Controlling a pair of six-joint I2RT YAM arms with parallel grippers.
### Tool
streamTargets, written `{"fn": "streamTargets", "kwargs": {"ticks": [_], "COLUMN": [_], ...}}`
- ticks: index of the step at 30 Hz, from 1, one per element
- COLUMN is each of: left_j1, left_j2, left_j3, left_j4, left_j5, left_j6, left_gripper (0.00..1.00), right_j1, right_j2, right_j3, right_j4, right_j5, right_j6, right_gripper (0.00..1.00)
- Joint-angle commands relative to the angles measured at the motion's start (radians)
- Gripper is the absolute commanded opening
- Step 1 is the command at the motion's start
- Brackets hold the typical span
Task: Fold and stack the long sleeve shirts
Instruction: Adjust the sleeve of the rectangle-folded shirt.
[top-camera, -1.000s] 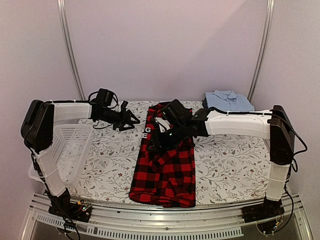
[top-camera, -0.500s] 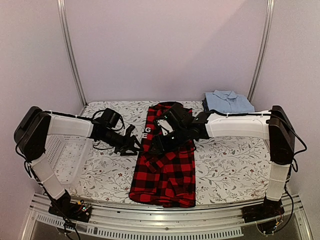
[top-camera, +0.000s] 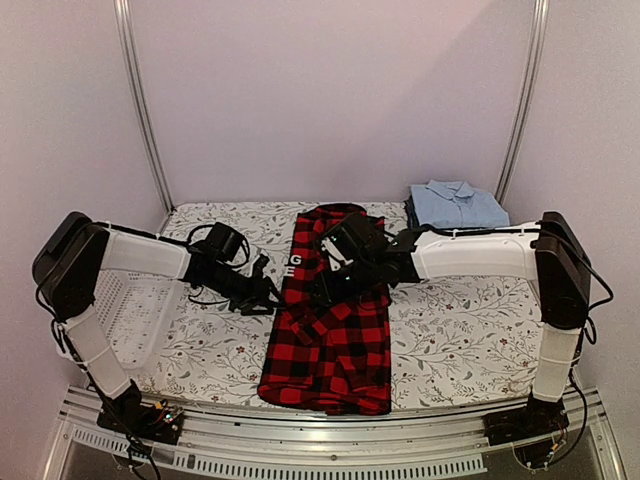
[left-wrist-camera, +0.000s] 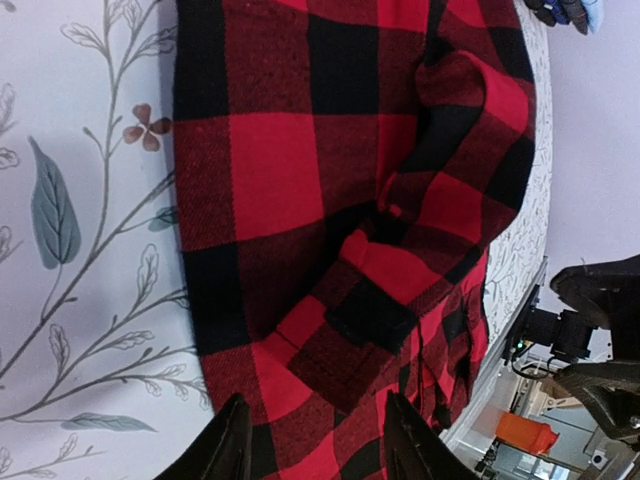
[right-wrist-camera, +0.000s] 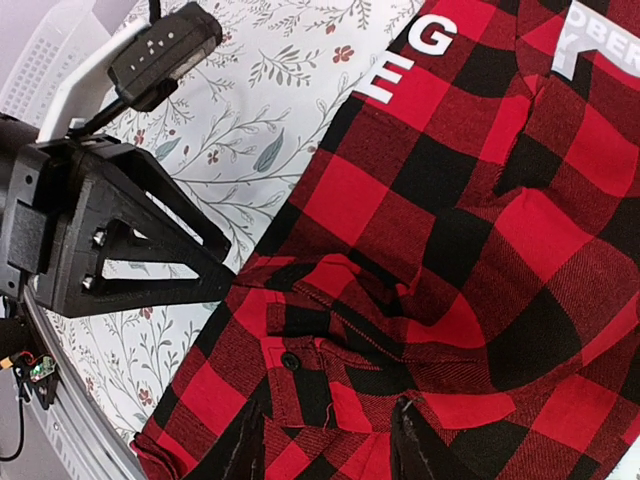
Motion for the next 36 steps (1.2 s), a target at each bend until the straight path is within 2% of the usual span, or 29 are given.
{"fn": "streamTargets", "kwargs": {"ticks": [1,7,11,21,29,36], "left_j1": [-0.016,-0.019,-0.020,-0.037,-0.068,-0.072], "left_j2": [0.024,-0.019,-0.049,0.027,0.115,0.154], "left_j3": [0.028,0.027,0.025,0.090,0.154,0.168], "left_j4": [0.016,-0.004,-0.018,-0.072,-0.102,-0.082], "left_j5": [-0.054,-0.069,-0.077,-0.090,-0.143,-0.108], "left_j6": [-0.004,-0.004,-0.014,0.020,0.048,0.035], "left_gripper": [0.44,0.42,0.42,0.37,0.37,0.35], "right_j1": [-0.004,0.019,0.028,0.047,0.050,0.051], "right_j2": [0.018,0.149,0.201,0.204,0.203,0.180], "right_j3": [0.053,0.160,0.158,0.058,0.046,0.019], "right_j4": [0.040,0.017,0.003,0.036,0.052,0.083], "right_j5": [0.056,0.093,0.088,0.084,0.074,0.078], "right_j6": [-0.005,-0.032,-0.029,-0.006,-0.011,-0.010], "right_gripper": [0.41,0.41,0.41,0.41,0.41,0.41]}}
